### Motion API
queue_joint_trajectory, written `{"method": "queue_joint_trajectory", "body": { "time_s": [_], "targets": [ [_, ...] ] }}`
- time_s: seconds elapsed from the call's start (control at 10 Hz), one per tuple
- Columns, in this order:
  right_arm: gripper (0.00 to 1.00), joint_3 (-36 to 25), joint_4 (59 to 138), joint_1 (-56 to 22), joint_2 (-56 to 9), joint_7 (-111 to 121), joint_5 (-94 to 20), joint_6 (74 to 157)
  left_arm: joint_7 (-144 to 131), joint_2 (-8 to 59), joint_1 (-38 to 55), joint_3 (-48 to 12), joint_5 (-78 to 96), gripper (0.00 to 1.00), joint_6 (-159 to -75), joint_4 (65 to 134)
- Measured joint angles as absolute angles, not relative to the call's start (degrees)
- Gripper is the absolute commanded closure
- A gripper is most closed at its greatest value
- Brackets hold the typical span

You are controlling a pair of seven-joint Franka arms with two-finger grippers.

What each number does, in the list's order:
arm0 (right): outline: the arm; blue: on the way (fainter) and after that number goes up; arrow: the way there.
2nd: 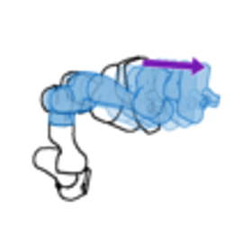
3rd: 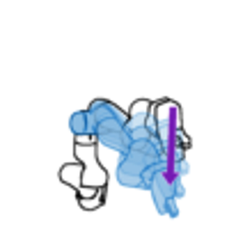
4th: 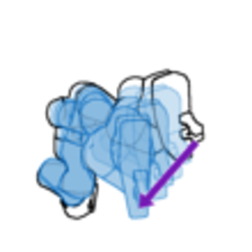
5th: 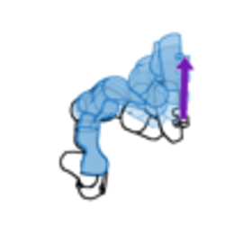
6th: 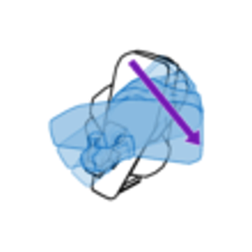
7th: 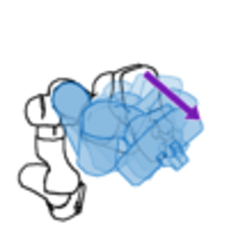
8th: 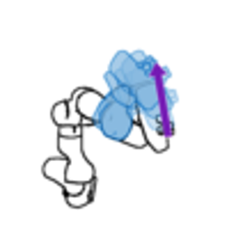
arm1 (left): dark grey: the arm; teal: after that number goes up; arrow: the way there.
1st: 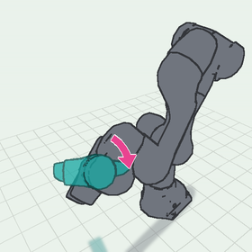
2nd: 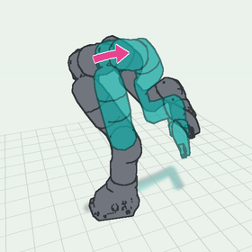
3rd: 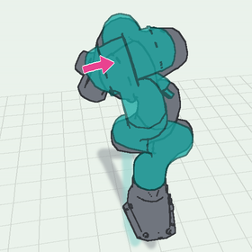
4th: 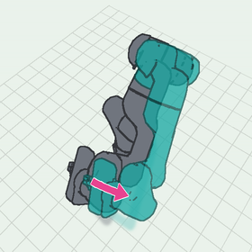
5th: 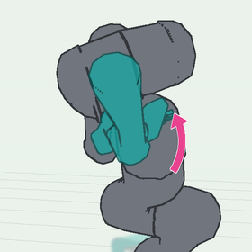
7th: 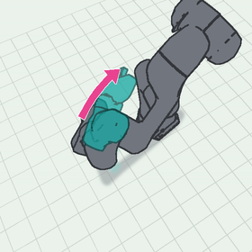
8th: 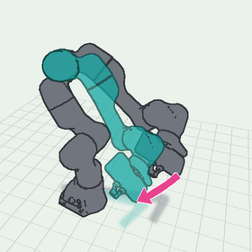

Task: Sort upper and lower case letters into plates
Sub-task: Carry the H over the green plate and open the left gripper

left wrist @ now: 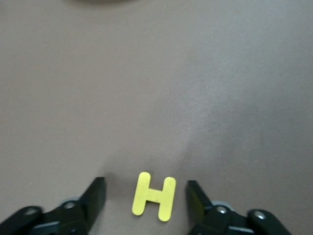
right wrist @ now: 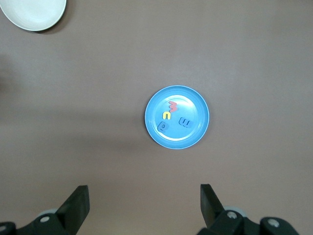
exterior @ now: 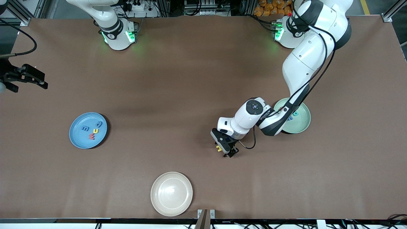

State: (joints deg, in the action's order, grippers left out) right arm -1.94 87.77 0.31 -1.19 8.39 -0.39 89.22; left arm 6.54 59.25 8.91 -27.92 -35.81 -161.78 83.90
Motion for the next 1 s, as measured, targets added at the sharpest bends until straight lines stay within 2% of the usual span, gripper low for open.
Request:
{"method": "queue_joint_trajectory", "body": {
  "time_s": [0.1,0.2,0.3,0.4,0.8,1.0],
  "targets": [
    [0.00,-1.93,87.93,0.31,-1.19,8.29,-0.39,89.19,6.54,59.27,8.96,-27.92,-35.81,0.56,-161.77,83.90],
    [0.00,-1.93,88.22,0.31,-1.20,8.27,-0.39,89.19,6.55,59.24,8.96,-27.97,-35.81,0.69,-161.82,83.72],
    [0.00,-1.93,88.33,0.31,-1.20,8.25,-0.39,89.19,6.55,59.23,8.96,-27.99,-35.76,0.93,-161.82,83.54],
    [0.00,-1.93,88.34,0.31,-1.20,8.24,-0.39,89.19,6.55,59.23,8.94,-27.99,-35.62,1.00,-161.83,83.53],
    [0.00,-1.83,88.41,0.31,-1.22,8.22,-0.39,89.19,6.55,58.82,8.17,-28.12,-35.30,1.00,-160.68,83.57],
    [0.00,-1.79,88.47,0.31,-1.24,8.22,-0.39,89.19,6.77,56.74,4.34,-28.83,-35.30,1.00,-158.20,86.15]
  ]
}}
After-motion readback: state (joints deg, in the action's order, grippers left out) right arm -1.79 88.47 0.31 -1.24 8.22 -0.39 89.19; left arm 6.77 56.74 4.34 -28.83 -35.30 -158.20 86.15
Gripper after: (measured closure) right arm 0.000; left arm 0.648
